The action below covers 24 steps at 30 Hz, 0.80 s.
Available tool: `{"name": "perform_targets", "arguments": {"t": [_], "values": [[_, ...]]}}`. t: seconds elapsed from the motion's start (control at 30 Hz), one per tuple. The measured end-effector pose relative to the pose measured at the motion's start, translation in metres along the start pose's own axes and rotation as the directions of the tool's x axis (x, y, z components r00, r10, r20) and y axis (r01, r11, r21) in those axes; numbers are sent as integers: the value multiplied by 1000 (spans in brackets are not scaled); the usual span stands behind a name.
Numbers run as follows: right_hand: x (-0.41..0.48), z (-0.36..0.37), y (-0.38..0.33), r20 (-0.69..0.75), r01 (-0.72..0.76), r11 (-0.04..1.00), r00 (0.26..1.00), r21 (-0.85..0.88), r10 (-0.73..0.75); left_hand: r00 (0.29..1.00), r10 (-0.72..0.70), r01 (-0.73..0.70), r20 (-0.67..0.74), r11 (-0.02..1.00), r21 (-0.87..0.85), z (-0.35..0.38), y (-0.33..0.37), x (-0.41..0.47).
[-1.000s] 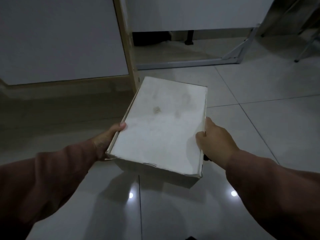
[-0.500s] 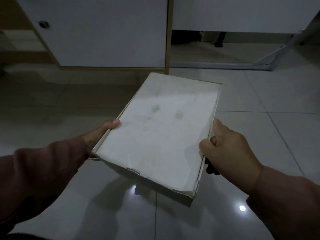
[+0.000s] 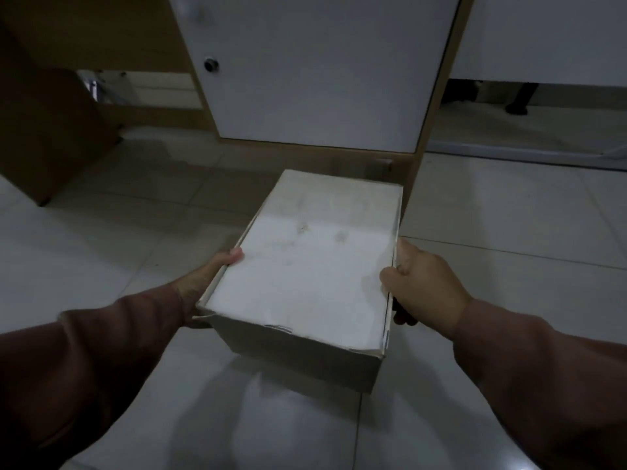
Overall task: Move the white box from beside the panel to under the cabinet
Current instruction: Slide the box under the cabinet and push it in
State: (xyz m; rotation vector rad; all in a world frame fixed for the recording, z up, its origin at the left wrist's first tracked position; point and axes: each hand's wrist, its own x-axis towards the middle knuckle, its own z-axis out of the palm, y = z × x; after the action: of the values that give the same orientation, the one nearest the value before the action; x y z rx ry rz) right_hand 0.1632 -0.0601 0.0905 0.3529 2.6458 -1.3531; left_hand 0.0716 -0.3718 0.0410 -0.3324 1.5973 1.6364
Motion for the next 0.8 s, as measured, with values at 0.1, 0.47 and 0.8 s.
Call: {"name": "perform_targets", "arguments": {"t": [0.1,0.47,0.8], "values": [[25,12,10,23,-63,998,998,-14,63,998,-63,63,5,998,-31,3,-2,14],[84,26,45,-6,-192,954,981,-230,195,991,-135,135,-27,991,21,10,-7,92],[99,30,54,-80,-249,953,968,-172,238,990,-141,141,13,985,-101,17,-17,112]]}}
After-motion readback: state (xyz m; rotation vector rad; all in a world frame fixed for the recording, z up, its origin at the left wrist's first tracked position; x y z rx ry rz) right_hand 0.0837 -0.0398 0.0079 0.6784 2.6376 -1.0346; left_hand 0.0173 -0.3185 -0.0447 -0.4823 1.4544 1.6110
